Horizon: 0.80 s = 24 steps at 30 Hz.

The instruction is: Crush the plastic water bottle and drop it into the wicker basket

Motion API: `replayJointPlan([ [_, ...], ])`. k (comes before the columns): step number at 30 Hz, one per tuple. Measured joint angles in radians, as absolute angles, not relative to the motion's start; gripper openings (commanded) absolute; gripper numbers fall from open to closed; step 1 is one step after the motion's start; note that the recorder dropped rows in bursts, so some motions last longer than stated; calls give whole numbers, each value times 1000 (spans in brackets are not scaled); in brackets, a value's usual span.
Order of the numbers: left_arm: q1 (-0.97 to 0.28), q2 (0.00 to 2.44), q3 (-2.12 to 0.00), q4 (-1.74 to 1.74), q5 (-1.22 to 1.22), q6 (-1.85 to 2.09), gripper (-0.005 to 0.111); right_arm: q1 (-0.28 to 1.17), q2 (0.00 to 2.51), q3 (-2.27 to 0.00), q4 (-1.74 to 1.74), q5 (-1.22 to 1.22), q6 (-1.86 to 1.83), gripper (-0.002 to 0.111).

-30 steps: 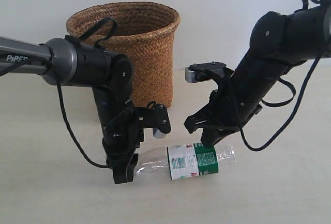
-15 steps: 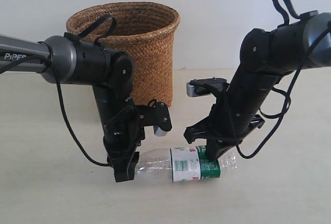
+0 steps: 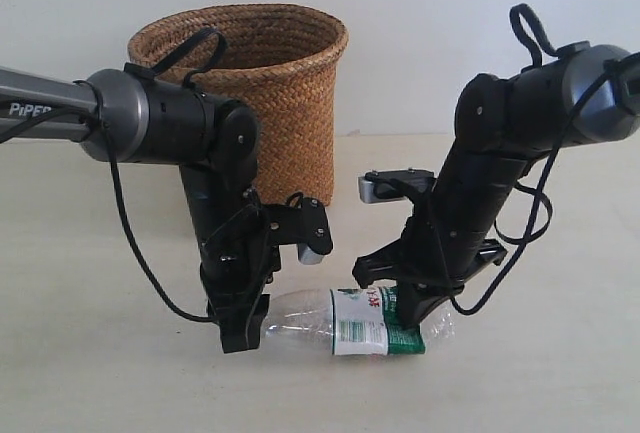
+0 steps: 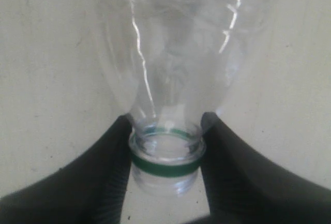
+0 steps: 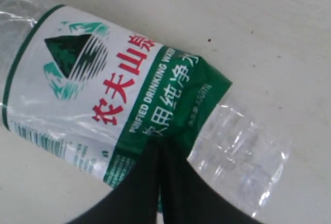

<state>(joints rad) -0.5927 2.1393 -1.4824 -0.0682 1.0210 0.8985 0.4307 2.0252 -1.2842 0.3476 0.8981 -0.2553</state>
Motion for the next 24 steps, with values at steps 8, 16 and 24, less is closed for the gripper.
replayJointPlan([
  [8,-593,2139,-1482,-70,1024,899,4,431,2010,-1284,351,894,-254,0],
  [16,-593,2143,-1482,-74,1021,899,4,434,1902,-1263,295,868,-254,0],
  [24,-593,2145,-1482,-74,1020,899,4,434,1823,-1263,285,885,-257,0],
])
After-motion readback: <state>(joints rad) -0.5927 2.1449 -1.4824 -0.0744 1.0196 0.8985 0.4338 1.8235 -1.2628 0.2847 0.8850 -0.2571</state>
